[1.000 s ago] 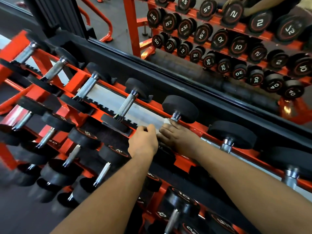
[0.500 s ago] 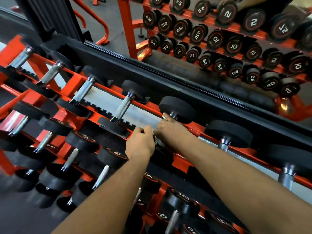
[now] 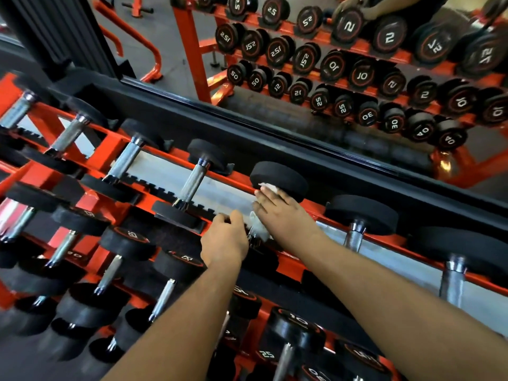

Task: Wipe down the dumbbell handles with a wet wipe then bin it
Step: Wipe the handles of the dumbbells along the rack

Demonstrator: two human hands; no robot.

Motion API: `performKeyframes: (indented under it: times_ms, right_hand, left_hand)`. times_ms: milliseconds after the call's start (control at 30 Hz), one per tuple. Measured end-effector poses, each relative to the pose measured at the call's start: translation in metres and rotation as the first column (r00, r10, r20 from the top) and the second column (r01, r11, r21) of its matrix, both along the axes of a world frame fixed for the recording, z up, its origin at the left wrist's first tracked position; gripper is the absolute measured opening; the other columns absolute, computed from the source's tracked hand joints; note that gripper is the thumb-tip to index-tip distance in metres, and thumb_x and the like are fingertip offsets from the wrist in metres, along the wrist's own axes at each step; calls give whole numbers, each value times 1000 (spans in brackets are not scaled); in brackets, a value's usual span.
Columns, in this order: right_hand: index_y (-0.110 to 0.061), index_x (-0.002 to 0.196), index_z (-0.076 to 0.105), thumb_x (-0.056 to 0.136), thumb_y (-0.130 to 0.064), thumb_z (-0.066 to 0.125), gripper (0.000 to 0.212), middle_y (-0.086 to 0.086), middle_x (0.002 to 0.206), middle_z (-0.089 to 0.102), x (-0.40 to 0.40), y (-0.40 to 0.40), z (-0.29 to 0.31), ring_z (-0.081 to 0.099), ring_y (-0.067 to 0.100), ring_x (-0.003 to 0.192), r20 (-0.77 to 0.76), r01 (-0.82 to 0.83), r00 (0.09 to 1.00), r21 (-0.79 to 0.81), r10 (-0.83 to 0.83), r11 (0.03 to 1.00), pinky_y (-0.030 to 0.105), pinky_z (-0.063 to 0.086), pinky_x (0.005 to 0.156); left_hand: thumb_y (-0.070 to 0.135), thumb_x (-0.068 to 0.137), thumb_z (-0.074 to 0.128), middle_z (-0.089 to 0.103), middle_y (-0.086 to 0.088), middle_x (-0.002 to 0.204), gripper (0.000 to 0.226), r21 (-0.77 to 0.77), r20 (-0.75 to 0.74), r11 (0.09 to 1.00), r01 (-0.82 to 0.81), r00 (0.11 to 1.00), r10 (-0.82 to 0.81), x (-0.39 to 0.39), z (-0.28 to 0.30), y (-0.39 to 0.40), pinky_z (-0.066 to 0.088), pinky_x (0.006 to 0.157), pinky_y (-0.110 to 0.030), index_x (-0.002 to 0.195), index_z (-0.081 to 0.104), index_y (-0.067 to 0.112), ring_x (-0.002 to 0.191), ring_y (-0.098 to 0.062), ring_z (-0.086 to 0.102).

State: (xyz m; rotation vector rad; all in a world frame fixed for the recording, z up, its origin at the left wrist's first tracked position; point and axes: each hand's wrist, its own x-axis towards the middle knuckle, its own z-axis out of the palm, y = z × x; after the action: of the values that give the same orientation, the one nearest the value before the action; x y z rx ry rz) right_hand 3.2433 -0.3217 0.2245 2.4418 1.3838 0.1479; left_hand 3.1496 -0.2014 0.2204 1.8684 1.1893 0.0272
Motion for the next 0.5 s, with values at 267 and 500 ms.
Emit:
performKeyframes:
  times_ms: [267, 500]
  right_hand:
    - [-17, 110, 67, 98, -16, 54, 17, 1, 93, 67, -36, -8, 8, 60, 24, 87, -992, 984, 127, 129, -22, -119, 34, 46, 72]
    - [-2, 92, 70, 96, -12, 57, 17, 19, 90, 73, -19, 31, -15, 69, 26, 70, -772, 912, -220, -380, 596, -156, 37, 57, 72]
  left_hand:
    - [52, 91, 32, 66, -8, 95, 42, 3, -13, 1000, 17, 1000, -17, -1, 2, 1, 47, 85, -45, 100, 61, 23, 95, -32, 57]
    - [52, 90, 31, 66, -8, 92, 45, 37, 12, 999, 15, 1000, -16, 0, -5, 2, 47, 84, -45, 96, 62, 20, 96, -33, 58]
